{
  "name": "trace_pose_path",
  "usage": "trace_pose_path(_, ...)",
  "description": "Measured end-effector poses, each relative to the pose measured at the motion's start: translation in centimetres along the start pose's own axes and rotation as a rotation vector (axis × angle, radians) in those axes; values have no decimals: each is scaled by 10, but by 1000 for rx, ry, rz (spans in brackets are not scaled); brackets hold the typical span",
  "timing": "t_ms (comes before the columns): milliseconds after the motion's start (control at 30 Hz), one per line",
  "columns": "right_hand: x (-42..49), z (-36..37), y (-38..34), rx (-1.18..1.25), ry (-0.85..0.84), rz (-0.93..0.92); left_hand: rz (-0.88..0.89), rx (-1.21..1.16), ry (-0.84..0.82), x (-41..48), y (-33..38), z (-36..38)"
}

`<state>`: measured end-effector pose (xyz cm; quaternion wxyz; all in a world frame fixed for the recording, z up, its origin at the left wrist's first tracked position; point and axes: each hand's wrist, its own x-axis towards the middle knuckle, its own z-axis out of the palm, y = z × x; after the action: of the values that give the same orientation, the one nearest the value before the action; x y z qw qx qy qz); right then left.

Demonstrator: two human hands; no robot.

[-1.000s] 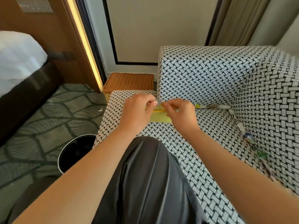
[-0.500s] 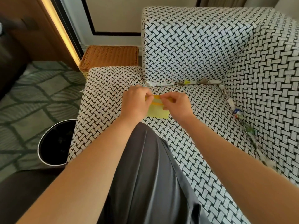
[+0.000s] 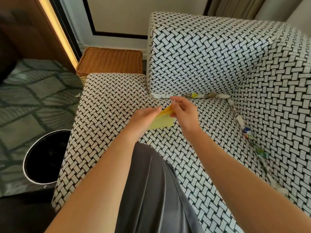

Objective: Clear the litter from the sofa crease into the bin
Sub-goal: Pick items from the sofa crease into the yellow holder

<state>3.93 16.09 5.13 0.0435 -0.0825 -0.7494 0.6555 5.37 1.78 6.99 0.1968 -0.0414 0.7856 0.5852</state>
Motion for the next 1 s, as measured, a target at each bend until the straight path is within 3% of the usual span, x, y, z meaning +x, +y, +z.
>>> trace_pose_path(133,7,9,-2,56,4,27,-212,-211,96,5,-5,-8)
trace_pose_path(367,11,34,-12,125,-16,50,-301,-549,276,2,-10,-19)
trace_pose_path(667,7,30,-13,183,-99,136,-313,-213,21,-7,0,-12)
trace_pose_path(1000,12,30,-27,177,-137,83,-300,-169,-68,-8,2,-11)
